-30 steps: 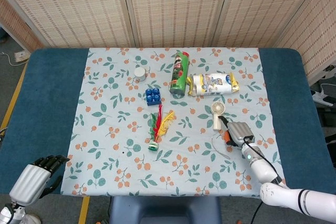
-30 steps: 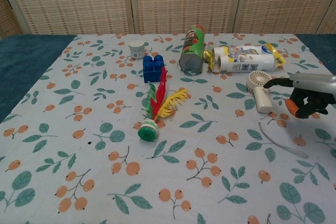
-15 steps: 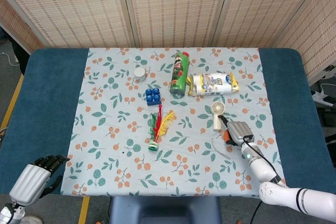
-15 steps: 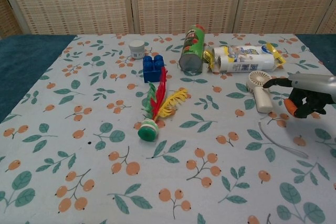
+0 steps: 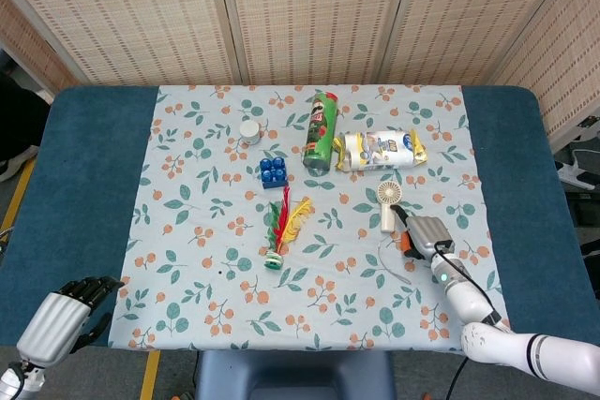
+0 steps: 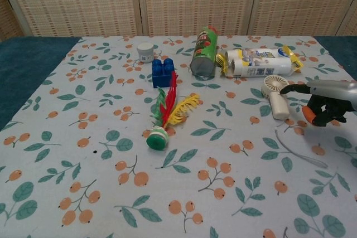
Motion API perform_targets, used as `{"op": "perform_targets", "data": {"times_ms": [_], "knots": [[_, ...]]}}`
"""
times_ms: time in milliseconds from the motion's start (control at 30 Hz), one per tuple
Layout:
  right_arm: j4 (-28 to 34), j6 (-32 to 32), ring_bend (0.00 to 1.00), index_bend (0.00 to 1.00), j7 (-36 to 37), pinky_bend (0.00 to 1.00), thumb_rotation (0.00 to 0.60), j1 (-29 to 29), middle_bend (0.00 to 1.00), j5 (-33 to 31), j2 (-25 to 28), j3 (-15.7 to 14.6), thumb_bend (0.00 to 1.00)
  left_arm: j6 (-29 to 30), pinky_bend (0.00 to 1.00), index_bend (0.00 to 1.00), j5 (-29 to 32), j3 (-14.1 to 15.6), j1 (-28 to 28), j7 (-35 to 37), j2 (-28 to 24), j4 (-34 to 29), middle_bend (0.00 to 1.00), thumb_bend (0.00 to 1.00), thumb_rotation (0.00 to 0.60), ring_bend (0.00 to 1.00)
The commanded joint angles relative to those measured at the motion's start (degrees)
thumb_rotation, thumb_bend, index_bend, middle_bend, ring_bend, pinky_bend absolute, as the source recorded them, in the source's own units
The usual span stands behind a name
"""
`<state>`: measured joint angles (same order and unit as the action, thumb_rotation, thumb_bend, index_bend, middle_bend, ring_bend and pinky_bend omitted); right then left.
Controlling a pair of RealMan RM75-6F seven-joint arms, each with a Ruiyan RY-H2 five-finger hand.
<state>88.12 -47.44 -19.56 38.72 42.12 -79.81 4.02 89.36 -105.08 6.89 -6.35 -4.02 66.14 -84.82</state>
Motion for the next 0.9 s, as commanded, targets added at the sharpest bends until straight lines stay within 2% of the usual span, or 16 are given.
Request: {"op": "perform_targets", "data": {"times_ms": [33,433,600,700,800,900], "knots": [[-0.2,0.2,0.61,0.06,0.1,0.77,0.6,0.0,0.77,-0.1,-0.1,-0.1,0.71,0.0,0.47,0.26,0.0,0.0,0.0,0.0,0.0,0.0,0.28,0.41,0.6,0.31],[-2.4,0.9,0.61,0.06,1.1,0.77,0.6,0.0,0.77,-0.2,-1.0,-0.3,0.71,0.5,0.47,0.26,0.0,-0.1,0.1,0.3,-0.2,0.0,0.28,0.41,0.6,0.31],[-1.7,0.6,0.61,0.06,2.7,0.77,0.6,-0.7,0.77,2.2,-0.2,-0.4,0.71,0.5,0.47,0.26,0.0,-0.1,0.1,0.3,-0.2,0.0,0.28,0.41,0.6,0.31],[0.7,-2.6,0.61,0.06,4.2,0.77,0.6,-2.7,0.77,7.6,1.6,-1.0,0.71,0.5,0.47,0.26,-0.1,-0.1,0.1,0.3,-0.2,0.1,0.28,0.41,0.6,0.31],[3.0,-9.2,0.61,0.06,5.6,0.77,0.6,-6.1,0.77,16.0,3.4,-2.7,0.71,0.5,0.47,0.26,-0.1,-0.2,0.1,0.2,-0.1,0.1,0.28,0.41,0.6,0.31],[3.5,-17.2,0.56,0.06,6.4,0.75,0.6,-10.4,0.77,25.1,4.7,-5.5,0.71,0.7,0.47,0.26,-0.2,-0.2,0.2,0.1,-0.1,0.1,0.28,0.41,0.6,0.31]]}}
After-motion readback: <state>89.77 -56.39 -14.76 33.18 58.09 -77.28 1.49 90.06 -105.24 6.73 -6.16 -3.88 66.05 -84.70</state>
